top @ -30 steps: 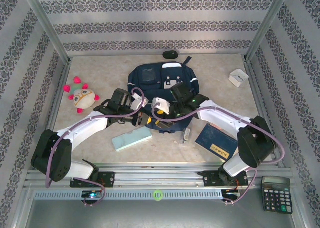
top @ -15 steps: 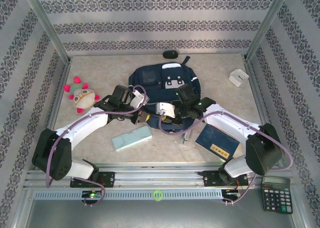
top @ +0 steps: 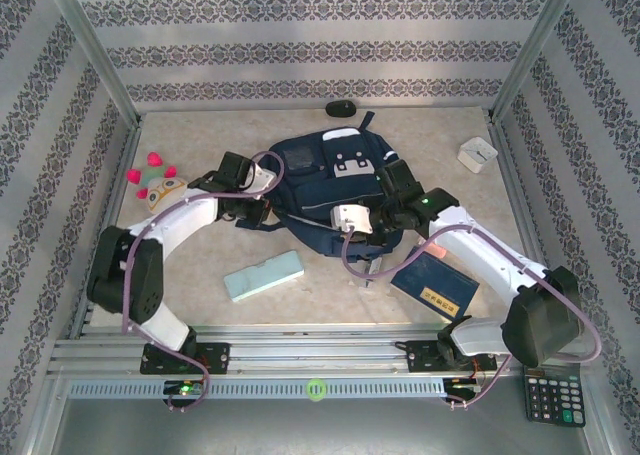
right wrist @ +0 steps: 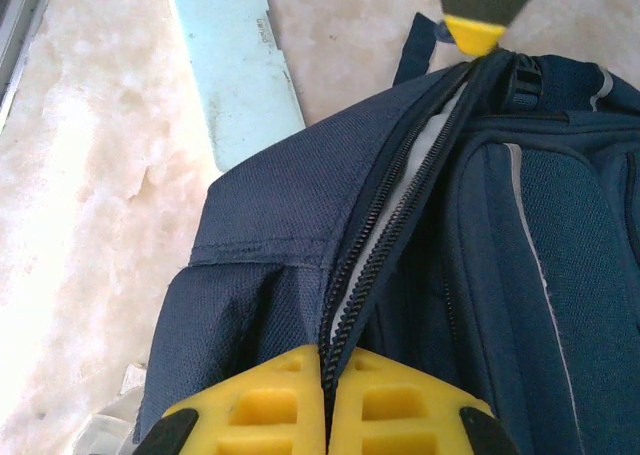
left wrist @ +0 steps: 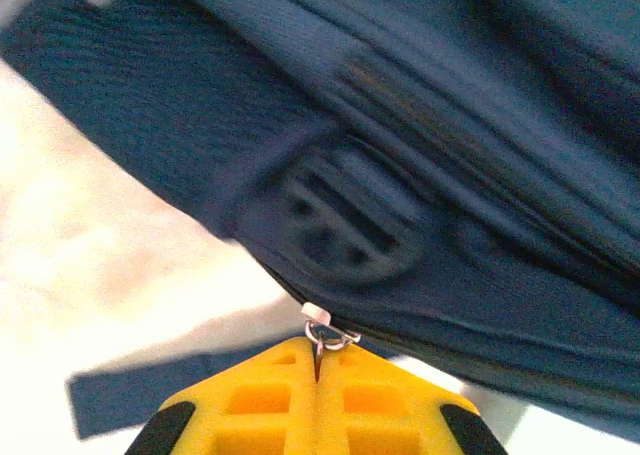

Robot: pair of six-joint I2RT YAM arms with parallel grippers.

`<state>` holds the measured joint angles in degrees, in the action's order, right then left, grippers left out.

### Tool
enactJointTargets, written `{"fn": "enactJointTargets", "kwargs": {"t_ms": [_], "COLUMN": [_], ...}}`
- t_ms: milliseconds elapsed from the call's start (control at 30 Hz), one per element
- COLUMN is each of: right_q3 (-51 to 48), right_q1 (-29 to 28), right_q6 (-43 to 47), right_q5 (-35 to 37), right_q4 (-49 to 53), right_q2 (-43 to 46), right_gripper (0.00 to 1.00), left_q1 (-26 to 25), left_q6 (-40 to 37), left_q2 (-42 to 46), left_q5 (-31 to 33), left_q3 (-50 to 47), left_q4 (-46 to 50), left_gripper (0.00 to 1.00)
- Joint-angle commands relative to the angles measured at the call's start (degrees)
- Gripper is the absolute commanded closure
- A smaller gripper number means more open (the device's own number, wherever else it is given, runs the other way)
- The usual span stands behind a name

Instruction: Pack the student bag

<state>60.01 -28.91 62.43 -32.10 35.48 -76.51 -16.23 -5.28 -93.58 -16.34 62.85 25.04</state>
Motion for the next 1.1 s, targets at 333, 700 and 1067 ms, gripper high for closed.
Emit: {"fn": "enactJointTargets", "kwargs": {"t_ms": [333, 700, 1067], "right_q3": [4.32, 19.80, 17.29], "right_q1": [1.84, -1.32, -1.31], "right_q6": [-1.02, 8.56, -12.50], "right_q5": [-3.10, -5.49, -5.23], "right_q4": [-8.16, -7.08, -6.58], "right_q2": [-4.27, -22.63, -19.05], "right_gripper": [1.00, 1.00, 0.47], "left_q1": [4.45, 5.32, 5.60], "left_q6": [5.47, 8.86, 3.89], "left_q2": [-1.78, 15.37, 22.25], "left_q5": [4.23, 6.54, -1.80], "left_q3": [6.09, -1.19, -5.59], "left_q4": [-8.06, -4.19, -0.30], "left_gripper": [0.57, 0.47, 0.31]}}
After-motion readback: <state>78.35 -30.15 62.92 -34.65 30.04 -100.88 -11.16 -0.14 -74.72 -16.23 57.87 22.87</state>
